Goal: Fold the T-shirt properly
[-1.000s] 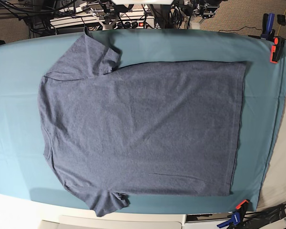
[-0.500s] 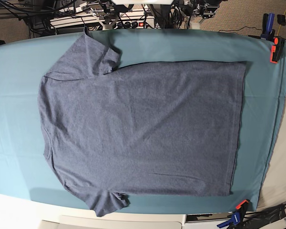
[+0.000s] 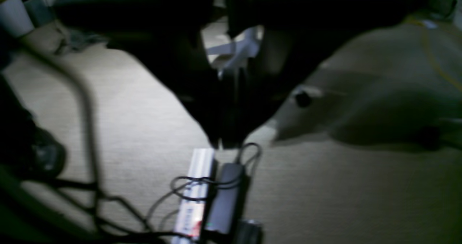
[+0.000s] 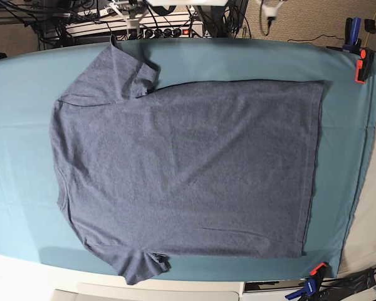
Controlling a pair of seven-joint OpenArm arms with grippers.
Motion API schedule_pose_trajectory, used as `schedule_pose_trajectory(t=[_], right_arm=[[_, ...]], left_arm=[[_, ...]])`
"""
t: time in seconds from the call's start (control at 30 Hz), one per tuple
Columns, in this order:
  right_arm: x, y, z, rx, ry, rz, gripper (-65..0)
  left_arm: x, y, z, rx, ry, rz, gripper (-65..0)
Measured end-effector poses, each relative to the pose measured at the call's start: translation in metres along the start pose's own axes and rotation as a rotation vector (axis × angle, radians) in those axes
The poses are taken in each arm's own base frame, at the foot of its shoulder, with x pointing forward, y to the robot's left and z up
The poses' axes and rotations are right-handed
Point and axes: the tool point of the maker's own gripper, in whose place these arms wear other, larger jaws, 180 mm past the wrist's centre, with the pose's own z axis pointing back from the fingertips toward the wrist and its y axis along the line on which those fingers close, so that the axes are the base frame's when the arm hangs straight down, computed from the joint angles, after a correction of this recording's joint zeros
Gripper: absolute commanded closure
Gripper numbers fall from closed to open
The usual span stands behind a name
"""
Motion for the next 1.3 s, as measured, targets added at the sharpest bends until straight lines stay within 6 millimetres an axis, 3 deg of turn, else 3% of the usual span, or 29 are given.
schedule_pose_trajectory(t=[0.1,0.27,0.43,0.67,0.93,1.1,1.3], right_arm=[[-0.009,-0.016,0.005,-0.022,-0.002,0.019,-8.4],[-0.041,-0.055,0.028,-0.067,0.018,0.077,-8.3],[-0.053,-0.102,0.06,-0.133,-0.025,0.168,-8.3],[-0.04,-0.146,0.112,-0.317,-0.136,0.283,-8.3],[0.019,-0.167,0.189,-0.586,-0.412,0.464,-8.3],[0.043,-0.163,0.223,-0.689,-0.545,0.564,-8.3],[0.056,-0.152,0.231,-0.722,-0.595,0.757,-8.4]], left_arm=[[-0.007,0.014,0.009,0.02,-0.013,-0.018,0.0],[-0.031,0.03,0.035,0.043,-0.014,-0.059,0.0],[-0.04,0.023,0.071,0.021,-0.096,-0.073,0.0],[-0.026,-0.008,0.13,-0.086,-0.222,-0.194,0.0],[0.013,-0.009,0.195,-0.064,-0.337,-0.411,0.0],[0.039,-0.011,0.219,-0.052,-0.413,-0.509,0.0],[0.057,-0.013,0.236,-0.009,-0.463,-0.63,0.0]])
